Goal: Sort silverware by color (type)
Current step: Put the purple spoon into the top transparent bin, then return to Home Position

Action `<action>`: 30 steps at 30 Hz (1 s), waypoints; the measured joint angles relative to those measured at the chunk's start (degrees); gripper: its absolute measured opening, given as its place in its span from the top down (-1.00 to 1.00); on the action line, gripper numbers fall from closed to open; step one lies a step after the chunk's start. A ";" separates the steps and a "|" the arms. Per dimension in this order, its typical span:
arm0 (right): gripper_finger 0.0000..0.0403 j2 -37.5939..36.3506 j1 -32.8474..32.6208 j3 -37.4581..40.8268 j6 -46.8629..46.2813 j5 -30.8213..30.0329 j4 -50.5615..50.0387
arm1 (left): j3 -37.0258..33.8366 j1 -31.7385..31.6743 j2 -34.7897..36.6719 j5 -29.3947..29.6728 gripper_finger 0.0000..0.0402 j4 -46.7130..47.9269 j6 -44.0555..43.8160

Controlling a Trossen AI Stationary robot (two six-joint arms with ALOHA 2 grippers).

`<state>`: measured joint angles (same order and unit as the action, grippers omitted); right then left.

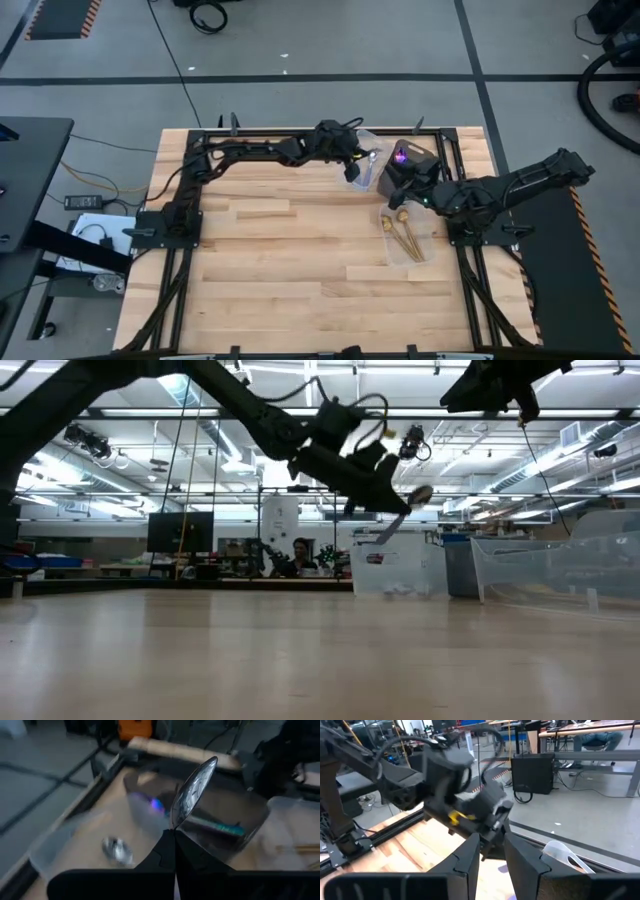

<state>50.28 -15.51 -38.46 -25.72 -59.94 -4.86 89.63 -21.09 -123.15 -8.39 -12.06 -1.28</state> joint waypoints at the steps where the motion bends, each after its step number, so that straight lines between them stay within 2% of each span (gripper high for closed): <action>1: 0.50 0.17 0.00 0.00 0.00 0.00 -0.05 | 0.40 -0.24 -0.78 0.01 1.00 0.70 -0.82; 7: 0.50 0.93 -0.04 0.00 -0.14 1.65 -0.56 | 1.11 -1.00 -2.69 0.01 0.83 4.19 -3.71; 12: 0.50 1.08 -0.28 0.00 -1.14 3.28 -0.53 | 1.23 -1.00 -1.57 -0.15 0.39 7.14 -2.81; 15: 0.50 0.96 -0.26 0.00 -1.76 3.85 -0.91 | 1.27 -0.96 -0.44 -2.88 0.14 9.00 -2.58; 17: 0.50 0.54 -0.29 0.00 -1.81 4.19 -0.90 | 0.59 -0.48 0.52 -5.19 0.06 10.70 -2.21; 20: 0.50 -0.72 -0.26 0.00 -3.36 6.29 -3.27 | -2.69 1.24 3.51 -5.32 0.06 9.77 1.37; 25: 0.58 -4.81 1.46 0.00 -8.62 11.94 -11.01 | -12.39 4.12 11.23 -5.05 0.21 5.93 4.04; 30: 0.74 -8.60 3.74 0.00 -6.23 17.25 -12.31 | -22.89 5.20 20.88 -4.73 0.29 1.35 4.38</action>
<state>41.68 -11.77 -38.46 -31.95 -42.69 -17.17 66.74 -15.89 -102.27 -13.13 -10.71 3.11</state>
